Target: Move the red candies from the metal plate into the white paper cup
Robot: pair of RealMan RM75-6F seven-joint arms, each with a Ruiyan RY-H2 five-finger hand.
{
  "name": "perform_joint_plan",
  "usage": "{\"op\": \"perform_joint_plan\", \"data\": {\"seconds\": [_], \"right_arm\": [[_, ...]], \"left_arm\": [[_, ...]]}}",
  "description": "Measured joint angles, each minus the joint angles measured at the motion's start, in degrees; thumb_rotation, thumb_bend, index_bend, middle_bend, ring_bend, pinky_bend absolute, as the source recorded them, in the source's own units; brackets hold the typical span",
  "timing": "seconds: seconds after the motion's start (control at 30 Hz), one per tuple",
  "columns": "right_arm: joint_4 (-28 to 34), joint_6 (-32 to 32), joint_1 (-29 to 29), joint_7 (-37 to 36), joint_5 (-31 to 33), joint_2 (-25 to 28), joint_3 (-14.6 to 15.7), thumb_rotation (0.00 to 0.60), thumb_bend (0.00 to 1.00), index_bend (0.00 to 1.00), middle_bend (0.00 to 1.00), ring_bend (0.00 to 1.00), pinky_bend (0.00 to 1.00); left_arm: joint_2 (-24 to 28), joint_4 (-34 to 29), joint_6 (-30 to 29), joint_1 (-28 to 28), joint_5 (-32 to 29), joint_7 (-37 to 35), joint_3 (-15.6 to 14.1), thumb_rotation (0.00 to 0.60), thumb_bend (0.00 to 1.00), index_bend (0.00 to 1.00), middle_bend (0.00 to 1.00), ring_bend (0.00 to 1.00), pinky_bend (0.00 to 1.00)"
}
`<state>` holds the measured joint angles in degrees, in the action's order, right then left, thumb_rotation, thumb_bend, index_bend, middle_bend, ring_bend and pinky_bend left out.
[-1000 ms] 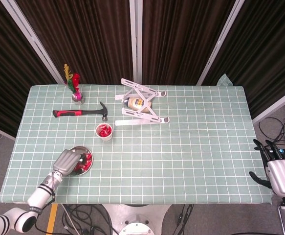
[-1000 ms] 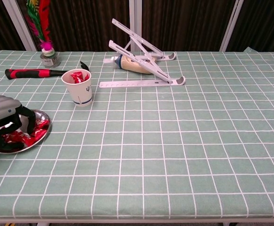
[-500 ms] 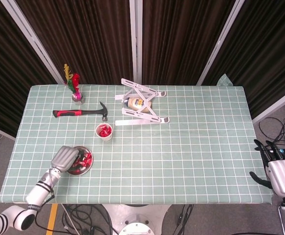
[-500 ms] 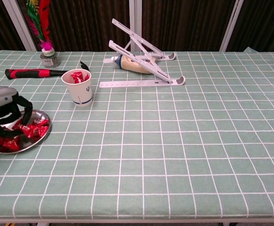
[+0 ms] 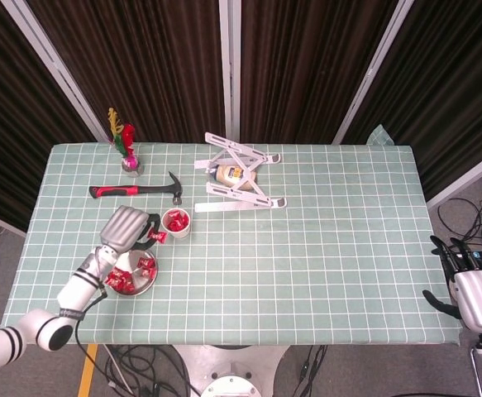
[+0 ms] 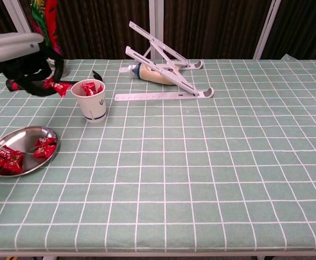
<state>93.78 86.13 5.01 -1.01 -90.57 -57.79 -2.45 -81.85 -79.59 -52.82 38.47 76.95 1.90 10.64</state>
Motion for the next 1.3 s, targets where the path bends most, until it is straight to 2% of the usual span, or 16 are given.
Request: {"op": "perform_joint_plan", "data": {"seconds": [0.23,0.47,0.67,0.77,1.0,1.3], "right_arm": [[-0.2,-0.1,-0.1,-0.1,0.3,0.0,0.0,0.6,0.1,0.08,0.29,0.11,0.37],[-0.5,-0.2,-0.1,-0.4,0.7,-0.1,-0.1,0.6,0.1,0.08,0.29,0.11,0.37],[-0.6,-0.3,-0.1,-0.5,0.8,-0.2,-0.2,0.6,0.1,0.08,0.29,0.11,0.38],[-0.6,-0.3,-0.1,-0.4,0.8,-0.1,-0.2,0.6,0.1,0.08,0.29,0.11,0.38],[-0.4,-0.3,0.0,-0.4,0.6,-0.1,-0.3,0.6,0.1,0.08,0.29,0.11,0.38],[-0.4,0.0,-0.1,-0.5,0.1,-0.1,-0.2,0.6,0.1,0.08,0.29,0.11,0.38]], "left_arm": [[-3.3,4.7,5.7,5.4,-4.9,1.0,2.8,0.6,0.39,0.65,0.97,0.97,1.0],[-5.1,7.2,8.3,7.2,-7.6,3.6,2.0,0.6,0.39,0.61,0.95,0.97,1.0],[-5.6,7.9,8.7,7.5,-9.2,4.5,1.1,0.6,0.39,0.52,0.94,0.96,1.0],[-5.2,7.6,8.5,7.4,-9.3,4.6,0.8,0.6,0.4,0.43,0.94,0.96,1.0],[-3.0,4.8,5.9,5.8,-8.6,4.6,-0.2,0.6,0.39,0.36,0.93,0.96,1.0],[1.2,0.5,-4.7,-1.8,-5.1,2.2,-3.4,0.6,0.31,0.38,0.93,0.96,1.0]]}}
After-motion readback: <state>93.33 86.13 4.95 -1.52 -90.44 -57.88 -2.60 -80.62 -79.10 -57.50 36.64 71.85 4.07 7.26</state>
